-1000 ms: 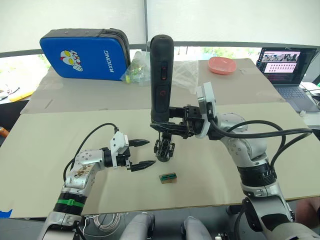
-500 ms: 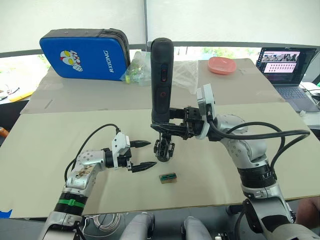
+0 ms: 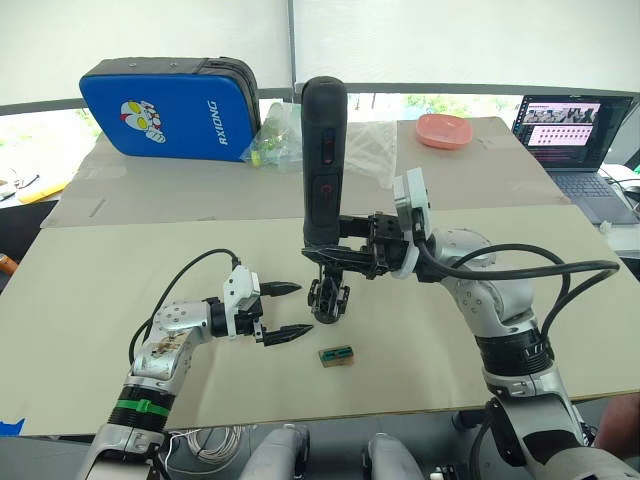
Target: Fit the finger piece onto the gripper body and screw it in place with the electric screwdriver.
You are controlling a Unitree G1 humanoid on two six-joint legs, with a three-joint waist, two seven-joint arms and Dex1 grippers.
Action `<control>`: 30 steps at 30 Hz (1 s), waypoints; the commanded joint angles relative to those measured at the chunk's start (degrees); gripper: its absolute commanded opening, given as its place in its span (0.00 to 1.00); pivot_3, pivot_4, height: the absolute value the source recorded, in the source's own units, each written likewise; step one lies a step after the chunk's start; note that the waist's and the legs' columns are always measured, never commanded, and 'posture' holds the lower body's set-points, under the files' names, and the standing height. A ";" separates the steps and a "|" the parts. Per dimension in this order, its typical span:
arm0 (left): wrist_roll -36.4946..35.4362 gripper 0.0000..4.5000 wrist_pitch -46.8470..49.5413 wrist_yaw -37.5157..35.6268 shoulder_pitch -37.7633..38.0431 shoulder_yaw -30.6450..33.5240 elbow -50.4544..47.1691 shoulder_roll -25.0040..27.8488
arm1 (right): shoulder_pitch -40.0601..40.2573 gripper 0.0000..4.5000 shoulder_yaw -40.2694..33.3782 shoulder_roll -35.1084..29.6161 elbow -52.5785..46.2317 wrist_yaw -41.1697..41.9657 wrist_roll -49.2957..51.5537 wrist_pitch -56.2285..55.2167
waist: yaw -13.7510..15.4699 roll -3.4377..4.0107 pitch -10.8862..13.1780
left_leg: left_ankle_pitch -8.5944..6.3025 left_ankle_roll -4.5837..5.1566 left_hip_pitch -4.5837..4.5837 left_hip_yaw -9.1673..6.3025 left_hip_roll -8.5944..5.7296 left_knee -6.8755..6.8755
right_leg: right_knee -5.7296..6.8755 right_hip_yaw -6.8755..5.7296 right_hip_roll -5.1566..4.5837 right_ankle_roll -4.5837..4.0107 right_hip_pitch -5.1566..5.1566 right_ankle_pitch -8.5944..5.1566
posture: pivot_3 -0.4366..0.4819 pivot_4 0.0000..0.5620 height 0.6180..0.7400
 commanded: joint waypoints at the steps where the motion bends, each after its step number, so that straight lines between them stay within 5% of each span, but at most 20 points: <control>1: -0.34 1.00 -0.45 0.13 -0.15 0.12 -1.13 -0.06 | -0.49 0.42 -1.50 0.19 -2.45 -0.19 0.46 -2.27 | 0.00 0.00 0.00 | 0.00 0.00 0.00 0.00 0.00 0.00 | 0.00 0.00 0.00 0.00 0.00 0.00 | 0.48 0.27 1.00; 30: 5.35 1.00 -3.90 3.75 -1.82 -2.87 3.59 -2.24 | 0.12 0.42 -0.79 1.15 -3.05 -0.59 -0.59 -2.28 | 0.01 0.00 0.00 | 0.00 0.00 0.00 0.00 -0.01 0.02 | 0.05 0.00 0.02 0.00 0.00 0.00 | 0.48 0.27 1.00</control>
